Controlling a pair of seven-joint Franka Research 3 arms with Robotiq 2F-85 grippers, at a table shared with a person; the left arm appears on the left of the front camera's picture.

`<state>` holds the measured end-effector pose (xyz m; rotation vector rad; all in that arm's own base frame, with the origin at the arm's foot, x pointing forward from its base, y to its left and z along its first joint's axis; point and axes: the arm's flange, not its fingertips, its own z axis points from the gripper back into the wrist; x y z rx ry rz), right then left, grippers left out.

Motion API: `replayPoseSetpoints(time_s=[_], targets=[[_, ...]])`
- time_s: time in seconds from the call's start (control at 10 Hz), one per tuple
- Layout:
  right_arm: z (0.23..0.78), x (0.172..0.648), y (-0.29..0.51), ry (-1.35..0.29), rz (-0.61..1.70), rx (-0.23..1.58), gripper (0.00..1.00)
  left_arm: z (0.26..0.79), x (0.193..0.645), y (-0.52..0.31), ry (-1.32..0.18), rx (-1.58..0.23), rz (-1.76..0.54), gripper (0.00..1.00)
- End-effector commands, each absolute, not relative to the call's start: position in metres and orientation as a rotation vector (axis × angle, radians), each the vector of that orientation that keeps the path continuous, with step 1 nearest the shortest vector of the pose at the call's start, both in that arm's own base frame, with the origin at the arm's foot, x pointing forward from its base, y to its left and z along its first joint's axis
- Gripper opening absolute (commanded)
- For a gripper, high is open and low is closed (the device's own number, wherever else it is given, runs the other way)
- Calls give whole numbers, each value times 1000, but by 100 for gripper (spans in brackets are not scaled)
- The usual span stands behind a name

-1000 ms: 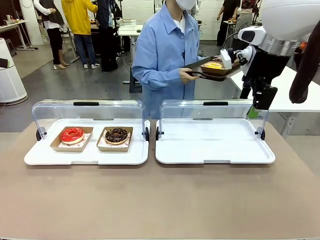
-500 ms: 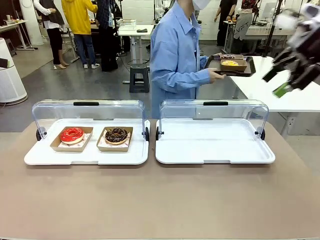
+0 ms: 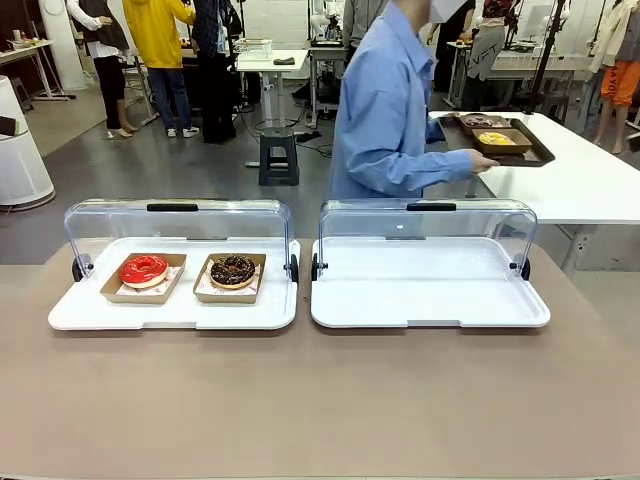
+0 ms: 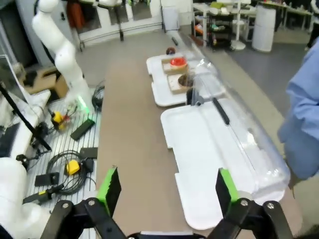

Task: Provide the desired donut to the person.
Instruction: Place the picked Paper togo box onto the Handle tray extended by the person.

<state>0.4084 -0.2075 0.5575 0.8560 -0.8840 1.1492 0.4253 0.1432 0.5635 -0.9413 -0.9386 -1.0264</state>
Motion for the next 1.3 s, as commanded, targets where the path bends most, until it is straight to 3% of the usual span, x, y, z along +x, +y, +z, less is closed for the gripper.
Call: replayPoseSetpoints(time_s=[0.0, 0.2, 0.8, 1.2], targets=[[542, 429, -234, -921, 1178, 903, 100, 565, 424, 144, -949, -945, -1028, 100], [522, 428, -240, -951, 1271, 918, 100, 565, 424, 144, -949, -945, -1028, 100], [525, 430, -229, -1009, 1221, 812, 100, 565, 424, 144, -949, -945, -1028, 100], [516, 428, -241, -954, 1240, 879, 100, 565, 424, 144, -949, -945, -1028, 100]])
